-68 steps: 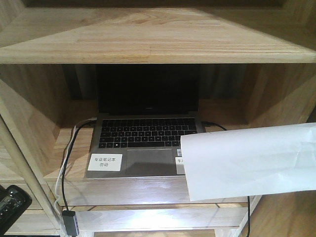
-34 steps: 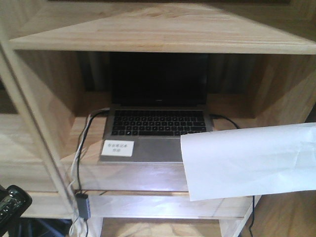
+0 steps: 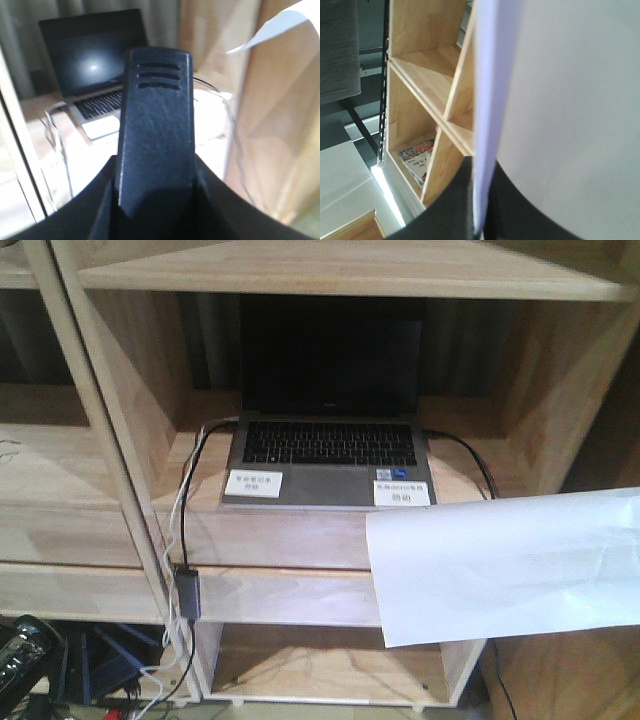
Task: Grab stapler and paper to desk for stapling
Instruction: 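Turn the base away from the shelf holding stapler and paper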
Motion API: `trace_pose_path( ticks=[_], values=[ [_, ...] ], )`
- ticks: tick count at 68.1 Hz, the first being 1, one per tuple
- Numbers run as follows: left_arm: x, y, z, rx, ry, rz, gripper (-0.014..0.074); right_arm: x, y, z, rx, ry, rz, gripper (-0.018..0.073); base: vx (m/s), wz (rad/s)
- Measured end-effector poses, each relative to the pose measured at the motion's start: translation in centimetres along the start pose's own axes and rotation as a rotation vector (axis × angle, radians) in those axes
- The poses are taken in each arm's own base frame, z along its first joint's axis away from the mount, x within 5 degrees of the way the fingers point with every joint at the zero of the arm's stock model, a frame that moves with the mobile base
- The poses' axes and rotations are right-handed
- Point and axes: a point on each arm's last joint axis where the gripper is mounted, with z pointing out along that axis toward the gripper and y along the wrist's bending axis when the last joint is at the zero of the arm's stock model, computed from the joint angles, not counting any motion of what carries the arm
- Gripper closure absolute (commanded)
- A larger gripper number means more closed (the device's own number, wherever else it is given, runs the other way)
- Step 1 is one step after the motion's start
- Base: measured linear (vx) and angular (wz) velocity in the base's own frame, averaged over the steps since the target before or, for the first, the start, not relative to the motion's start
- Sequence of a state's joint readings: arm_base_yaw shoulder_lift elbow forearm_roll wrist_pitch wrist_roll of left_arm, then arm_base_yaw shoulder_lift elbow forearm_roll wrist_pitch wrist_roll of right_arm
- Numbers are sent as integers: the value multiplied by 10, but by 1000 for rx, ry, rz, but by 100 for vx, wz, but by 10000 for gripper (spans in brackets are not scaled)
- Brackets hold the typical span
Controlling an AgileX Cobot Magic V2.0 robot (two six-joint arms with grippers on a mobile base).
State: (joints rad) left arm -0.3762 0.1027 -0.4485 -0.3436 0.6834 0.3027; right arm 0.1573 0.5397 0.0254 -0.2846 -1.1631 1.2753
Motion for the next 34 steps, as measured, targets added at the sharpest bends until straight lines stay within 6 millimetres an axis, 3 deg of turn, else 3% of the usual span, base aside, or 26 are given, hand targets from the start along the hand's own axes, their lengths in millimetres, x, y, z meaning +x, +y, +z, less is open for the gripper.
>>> trace_pose_path(
  ticks=[18, 34],
  values=[
    [0, 0, 0, 0, 0, 0, 603, 0, 0, 0, 0, 0, 0, 561, -21, 4],
    [0, 0, 0, 0, 0, 0, 603, 0, 0, 0, -1, 0, 0, 561, -12, 24]
  ],
)
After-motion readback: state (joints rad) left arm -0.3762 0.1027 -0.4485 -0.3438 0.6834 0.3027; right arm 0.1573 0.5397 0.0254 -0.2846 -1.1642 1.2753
